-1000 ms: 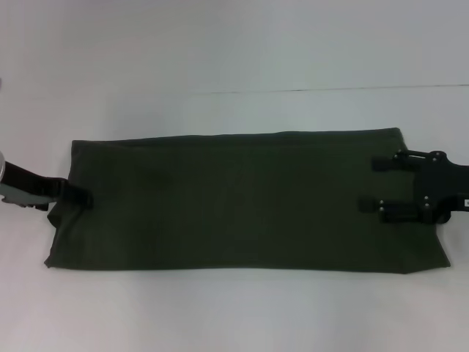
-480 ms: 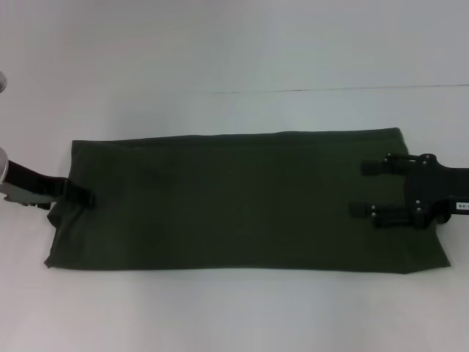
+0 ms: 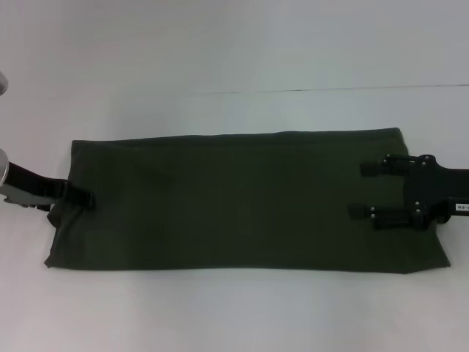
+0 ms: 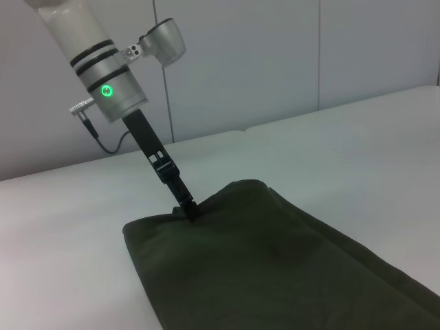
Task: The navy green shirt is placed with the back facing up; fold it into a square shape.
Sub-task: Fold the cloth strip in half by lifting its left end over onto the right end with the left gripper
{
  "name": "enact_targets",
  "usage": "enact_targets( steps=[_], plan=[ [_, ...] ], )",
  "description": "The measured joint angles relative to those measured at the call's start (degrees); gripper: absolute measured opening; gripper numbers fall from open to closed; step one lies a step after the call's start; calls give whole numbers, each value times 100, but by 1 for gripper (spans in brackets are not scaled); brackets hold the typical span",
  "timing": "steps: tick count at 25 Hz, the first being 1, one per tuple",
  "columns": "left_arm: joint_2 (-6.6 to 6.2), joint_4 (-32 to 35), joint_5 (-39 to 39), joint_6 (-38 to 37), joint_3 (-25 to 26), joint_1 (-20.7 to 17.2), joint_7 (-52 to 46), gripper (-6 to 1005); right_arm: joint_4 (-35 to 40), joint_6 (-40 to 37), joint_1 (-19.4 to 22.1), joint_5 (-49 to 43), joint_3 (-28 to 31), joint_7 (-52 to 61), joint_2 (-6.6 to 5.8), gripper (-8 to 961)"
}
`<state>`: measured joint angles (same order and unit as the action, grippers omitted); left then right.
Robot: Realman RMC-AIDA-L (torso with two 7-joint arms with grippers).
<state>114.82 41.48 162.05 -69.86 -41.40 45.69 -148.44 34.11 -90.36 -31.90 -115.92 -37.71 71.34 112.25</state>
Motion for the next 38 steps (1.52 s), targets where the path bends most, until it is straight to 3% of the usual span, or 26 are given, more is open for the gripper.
enact_targets(
  steps=[38],
  plan=[
    [31, -308, -26, 72, 0, 175, 1, 912, -1, 22, -12, 0, 0, -67, 15, 881]
  ],
)
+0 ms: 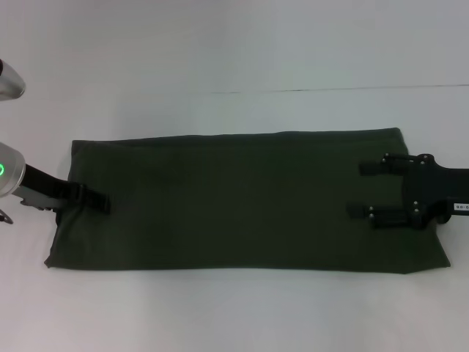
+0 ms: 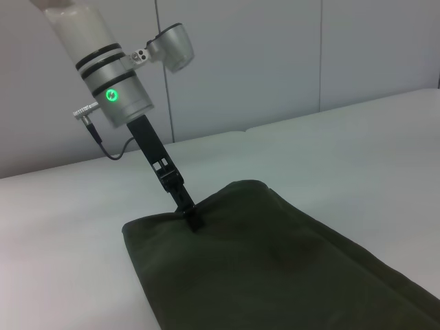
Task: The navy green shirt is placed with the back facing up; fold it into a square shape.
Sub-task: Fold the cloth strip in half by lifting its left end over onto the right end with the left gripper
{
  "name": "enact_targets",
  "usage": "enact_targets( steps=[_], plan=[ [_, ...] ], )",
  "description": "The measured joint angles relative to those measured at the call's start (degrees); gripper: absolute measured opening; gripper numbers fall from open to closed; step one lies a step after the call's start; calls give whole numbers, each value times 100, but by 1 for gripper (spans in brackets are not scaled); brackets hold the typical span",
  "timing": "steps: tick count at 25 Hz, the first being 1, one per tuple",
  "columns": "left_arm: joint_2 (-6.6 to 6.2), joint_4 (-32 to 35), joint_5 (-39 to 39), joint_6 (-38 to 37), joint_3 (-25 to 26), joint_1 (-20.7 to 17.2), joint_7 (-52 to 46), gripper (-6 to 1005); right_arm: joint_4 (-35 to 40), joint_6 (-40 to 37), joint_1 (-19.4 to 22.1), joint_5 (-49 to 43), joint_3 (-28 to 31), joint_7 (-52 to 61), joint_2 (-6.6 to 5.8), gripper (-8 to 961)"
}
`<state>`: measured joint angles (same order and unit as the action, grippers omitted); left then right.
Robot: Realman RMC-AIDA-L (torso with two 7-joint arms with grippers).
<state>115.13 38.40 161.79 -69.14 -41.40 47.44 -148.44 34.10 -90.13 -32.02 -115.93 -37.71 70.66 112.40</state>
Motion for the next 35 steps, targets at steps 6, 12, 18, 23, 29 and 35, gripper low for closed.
enact_targets(
  steps=[6, 12, 18, 23, 29, 35],
  plan=[
    [0, 0, 21, 1, 0, 7, -1, 911, 0, -1, -6, 0, 15, 0, 0, 881],
    [0, -7, 27, 12, 0, 6, -1, 911, 0, 1, -6, 5, 9, 0, 0, 881],
    [0, -8, 28, 6, -58, 3, -1, 911, 0, -1, -6, 8, 15, 0, 6, 881],
    [23, -32, 29, 3, -67, 13, -1, 902, -1, -3, -6, 10, 16, 0, 9, 881],
    [27, -70, 28, 1, -79, 38, -1, 818, 0, -5, -6, 10, 25, 0, 9, 881],
    [23, -70, 28, -3, -80, 51, -1, 637, 0, 1, -5, 11, 32, -3, 9, 881]
  ],
)
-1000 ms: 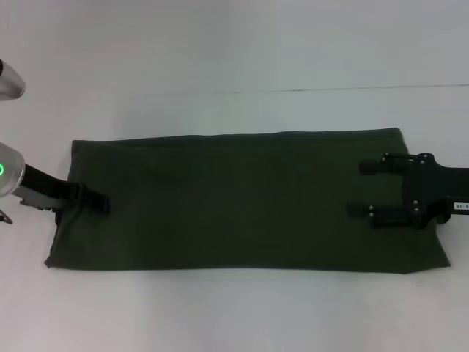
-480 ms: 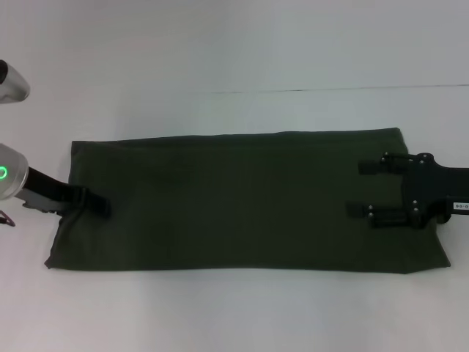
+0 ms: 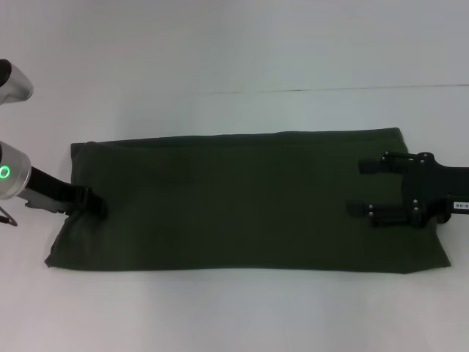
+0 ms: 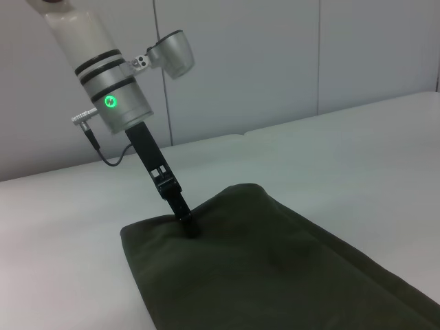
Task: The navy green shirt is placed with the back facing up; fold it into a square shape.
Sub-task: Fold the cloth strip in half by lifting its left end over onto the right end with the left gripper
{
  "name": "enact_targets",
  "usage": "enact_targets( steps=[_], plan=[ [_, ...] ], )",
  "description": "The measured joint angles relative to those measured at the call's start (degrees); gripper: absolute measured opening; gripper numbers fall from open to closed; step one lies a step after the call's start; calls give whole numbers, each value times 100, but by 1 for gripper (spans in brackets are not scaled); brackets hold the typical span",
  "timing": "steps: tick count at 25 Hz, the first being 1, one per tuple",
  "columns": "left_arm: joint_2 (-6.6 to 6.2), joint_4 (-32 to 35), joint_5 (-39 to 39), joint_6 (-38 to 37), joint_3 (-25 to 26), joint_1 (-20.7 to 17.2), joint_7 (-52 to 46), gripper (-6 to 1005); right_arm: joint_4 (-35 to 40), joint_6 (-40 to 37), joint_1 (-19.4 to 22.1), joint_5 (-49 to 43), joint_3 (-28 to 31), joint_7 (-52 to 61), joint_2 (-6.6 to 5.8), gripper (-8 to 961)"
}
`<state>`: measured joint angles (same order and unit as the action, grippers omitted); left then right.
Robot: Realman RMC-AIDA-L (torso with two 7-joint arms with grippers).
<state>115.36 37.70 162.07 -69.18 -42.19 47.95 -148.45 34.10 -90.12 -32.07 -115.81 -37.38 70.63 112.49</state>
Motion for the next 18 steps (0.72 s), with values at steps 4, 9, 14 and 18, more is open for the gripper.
enact_targets(
  steps=[4, 9, 14, 18],
  plan=[
    [-3, 0, 0, -13, 0, 2, 0, 564, 0, -1, 0, 3, 4, -2, 0, 881],
    [-5, 6, 0, -39, 1, 8, 0, 534, 0, 10, 0, 5, 11, -3, 0, 880],
    [-6, 9, 0, -40, 1, 27, 27, 534, 0, 39, -3, 14, 12, -4, 8, 880],
    [-6, 5, -1, -39, 1, 46, 44, 533, 3, 7, -20, 23, 13, 25, 6, 880]
  ],
)
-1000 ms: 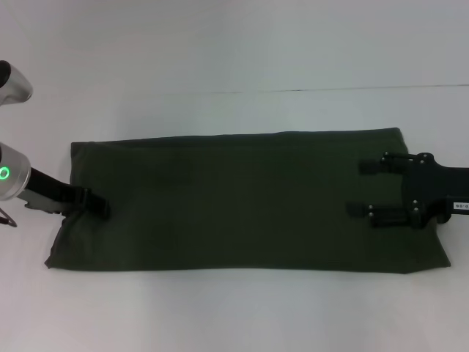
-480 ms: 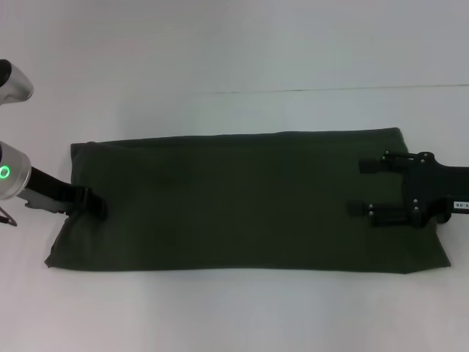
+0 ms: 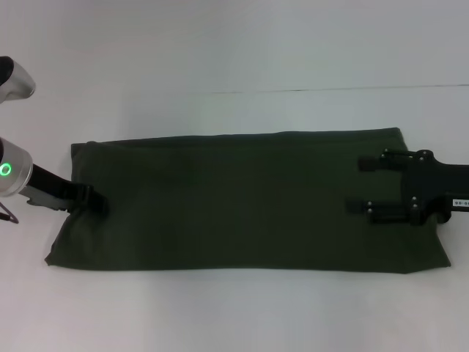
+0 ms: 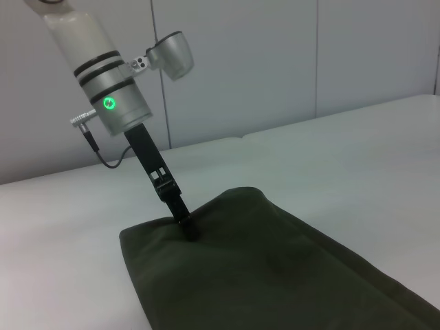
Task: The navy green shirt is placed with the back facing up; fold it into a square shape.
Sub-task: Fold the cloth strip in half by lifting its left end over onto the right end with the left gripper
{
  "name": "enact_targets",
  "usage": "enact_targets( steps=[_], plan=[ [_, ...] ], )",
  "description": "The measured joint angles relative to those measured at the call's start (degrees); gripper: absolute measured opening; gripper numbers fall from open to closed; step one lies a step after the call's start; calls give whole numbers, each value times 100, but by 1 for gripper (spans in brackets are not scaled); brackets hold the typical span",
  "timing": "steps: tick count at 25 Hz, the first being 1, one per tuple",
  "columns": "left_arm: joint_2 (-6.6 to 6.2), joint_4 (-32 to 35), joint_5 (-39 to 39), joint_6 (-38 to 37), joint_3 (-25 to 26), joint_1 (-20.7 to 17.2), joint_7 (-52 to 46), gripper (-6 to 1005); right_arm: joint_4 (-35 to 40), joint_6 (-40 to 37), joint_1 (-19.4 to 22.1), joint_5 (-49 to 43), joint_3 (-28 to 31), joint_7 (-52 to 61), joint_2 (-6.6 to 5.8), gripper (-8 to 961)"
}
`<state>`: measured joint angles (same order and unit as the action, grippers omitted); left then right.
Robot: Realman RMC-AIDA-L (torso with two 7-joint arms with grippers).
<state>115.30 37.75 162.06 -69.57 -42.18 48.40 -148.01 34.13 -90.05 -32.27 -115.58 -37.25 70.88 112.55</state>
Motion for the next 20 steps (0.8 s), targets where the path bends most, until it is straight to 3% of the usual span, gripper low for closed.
enact_targets(
  steps=[20],
  plan=[
    [-10, -5, 1, 2, -57, 29, 24, 535, 6, 14, -16, 79, 16, 5, 55, 880]
  ],
)
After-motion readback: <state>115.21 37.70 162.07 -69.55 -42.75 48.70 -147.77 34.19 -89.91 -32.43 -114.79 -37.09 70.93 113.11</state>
